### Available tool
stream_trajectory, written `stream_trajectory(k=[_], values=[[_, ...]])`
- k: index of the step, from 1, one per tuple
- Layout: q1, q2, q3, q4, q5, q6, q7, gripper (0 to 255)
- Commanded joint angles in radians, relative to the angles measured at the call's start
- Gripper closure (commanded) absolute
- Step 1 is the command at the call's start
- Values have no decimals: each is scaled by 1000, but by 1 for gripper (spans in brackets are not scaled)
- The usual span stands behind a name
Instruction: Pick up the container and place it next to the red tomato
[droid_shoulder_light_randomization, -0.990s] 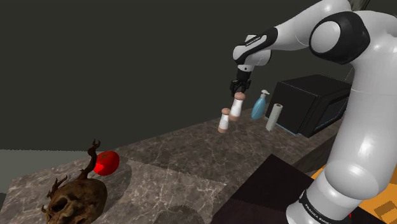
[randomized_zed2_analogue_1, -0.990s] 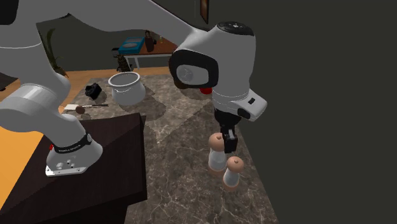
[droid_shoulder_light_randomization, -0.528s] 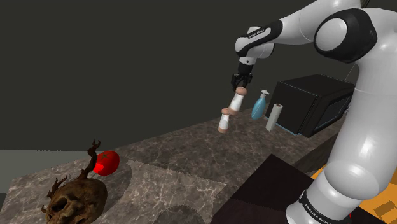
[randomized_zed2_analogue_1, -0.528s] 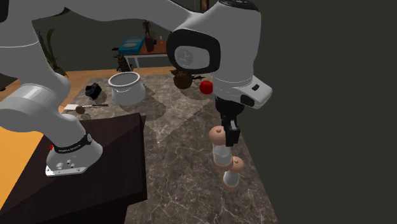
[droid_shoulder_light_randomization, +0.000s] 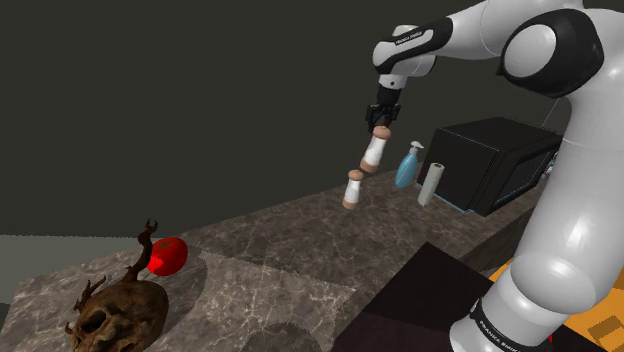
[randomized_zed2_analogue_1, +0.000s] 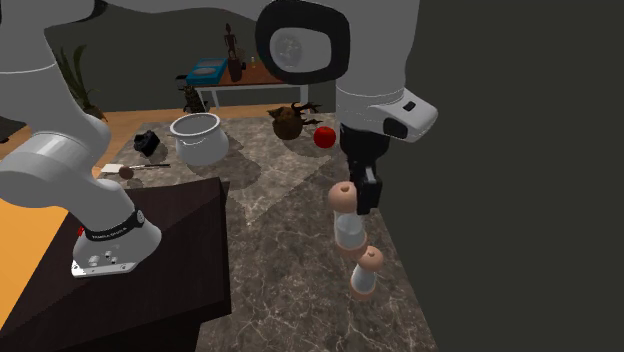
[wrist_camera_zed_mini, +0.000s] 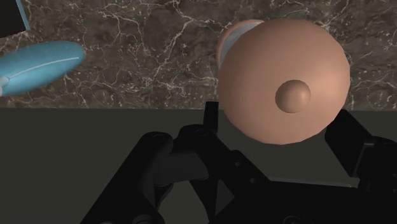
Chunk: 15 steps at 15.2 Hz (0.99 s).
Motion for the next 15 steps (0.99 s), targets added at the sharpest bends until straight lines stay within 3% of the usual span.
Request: stream_trajectory(k=[1,4,15], values=[[-1,-4,-1,22,-2,-26,1,255],[-1,-8,-2,50,-5,-58,4,255],[154,-101,98,-109,-64,22,269,255]])
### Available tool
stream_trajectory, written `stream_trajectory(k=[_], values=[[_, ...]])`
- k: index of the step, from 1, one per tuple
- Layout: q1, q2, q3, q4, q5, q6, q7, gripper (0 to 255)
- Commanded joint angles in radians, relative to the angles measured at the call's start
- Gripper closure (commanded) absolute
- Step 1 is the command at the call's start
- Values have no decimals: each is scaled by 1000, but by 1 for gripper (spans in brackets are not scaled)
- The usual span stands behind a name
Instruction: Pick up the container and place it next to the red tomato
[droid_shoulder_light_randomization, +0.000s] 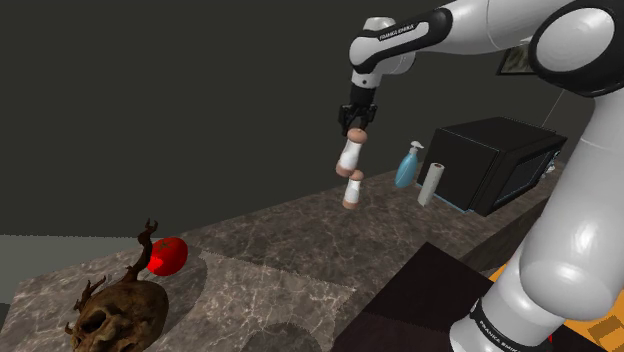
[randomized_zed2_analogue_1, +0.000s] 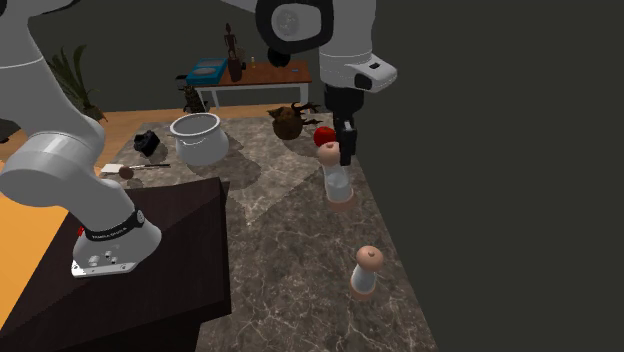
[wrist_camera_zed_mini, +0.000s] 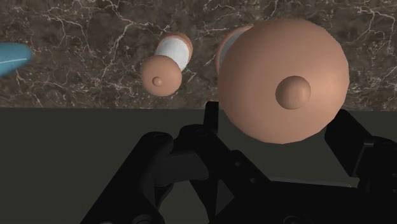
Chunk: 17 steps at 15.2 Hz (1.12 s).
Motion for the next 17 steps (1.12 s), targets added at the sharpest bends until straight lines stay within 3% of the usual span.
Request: stream_trajectory(k=[1,9,17], values=[[26,-7,20,-18,-7,13,49,255],[126,8,100,-31,-25,42,235,255],[224,79,172,32,-40,50,413,255]])
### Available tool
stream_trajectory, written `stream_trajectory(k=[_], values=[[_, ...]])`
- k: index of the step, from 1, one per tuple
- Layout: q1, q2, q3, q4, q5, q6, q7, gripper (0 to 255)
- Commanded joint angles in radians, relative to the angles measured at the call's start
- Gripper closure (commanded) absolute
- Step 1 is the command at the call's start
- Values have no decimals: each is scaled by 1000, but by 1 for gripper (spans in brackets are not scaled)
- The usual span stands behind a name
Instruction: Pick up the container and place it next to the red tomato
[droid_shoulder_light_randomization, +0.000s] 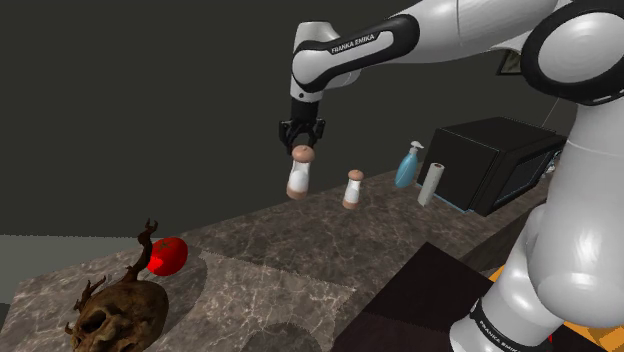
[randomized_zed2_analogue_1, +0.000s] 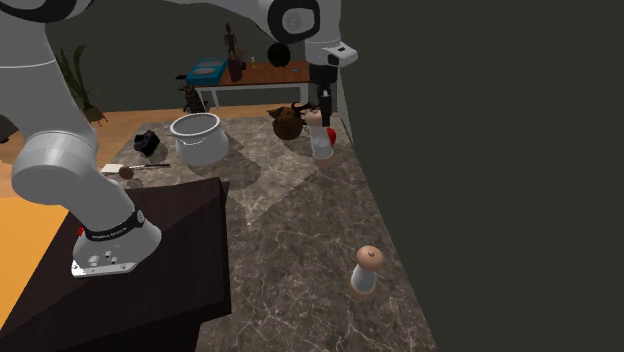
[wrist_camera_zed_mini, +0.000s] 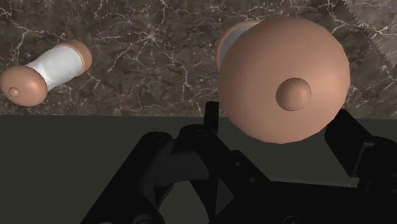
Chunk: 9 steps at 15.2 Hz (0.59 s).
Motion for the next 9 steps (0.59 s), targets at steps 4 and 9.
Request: stream_trajectory(k=[4,9], values=[[66,64,43,67,-12,-4,114,255],[128,153,76,175,-25,-24,214,255]])
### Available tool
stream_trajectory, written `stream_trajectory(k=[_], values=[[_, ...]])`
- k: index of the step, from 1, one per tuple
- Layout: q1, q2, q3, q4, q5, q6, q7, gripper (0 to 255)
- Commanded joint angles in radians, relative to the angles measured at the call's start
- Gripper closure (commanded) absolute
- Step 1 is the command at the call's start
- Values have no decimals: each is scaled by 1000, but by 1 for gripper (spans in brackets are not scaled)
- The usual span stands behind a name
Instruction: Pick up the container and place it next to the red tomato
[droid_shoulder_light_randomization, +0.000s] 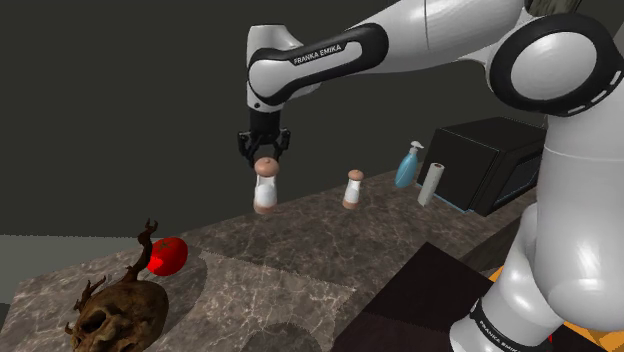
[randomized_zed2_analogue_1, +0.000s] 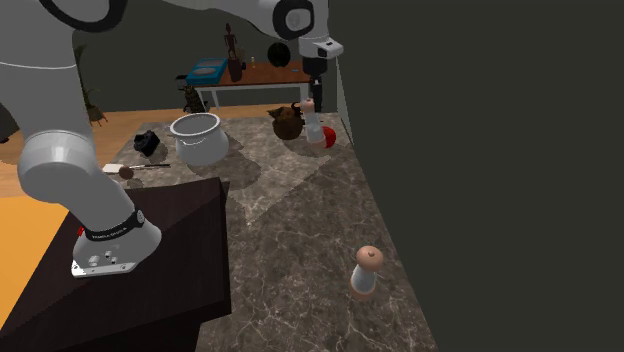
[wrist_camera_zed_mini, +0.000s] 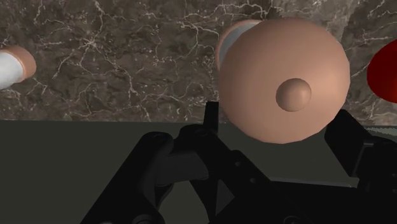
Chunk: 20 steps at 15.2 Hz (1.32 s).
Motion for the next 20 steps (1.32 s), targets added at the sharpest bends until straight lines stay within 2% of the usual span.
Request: stream_trajectory(k=[1,8,13,16,17,20], values=[[24,40,11,51,-5,-11,38,255],[114,213,42,289,-25,-80,161,255],[180,386,55,551,-39,-172,236,255],[222,543,59,807,-45,-273,273,255],[245,694,58,1070,-48,-385,286,255],[243,648,58,947,-47,-308,289,255]])
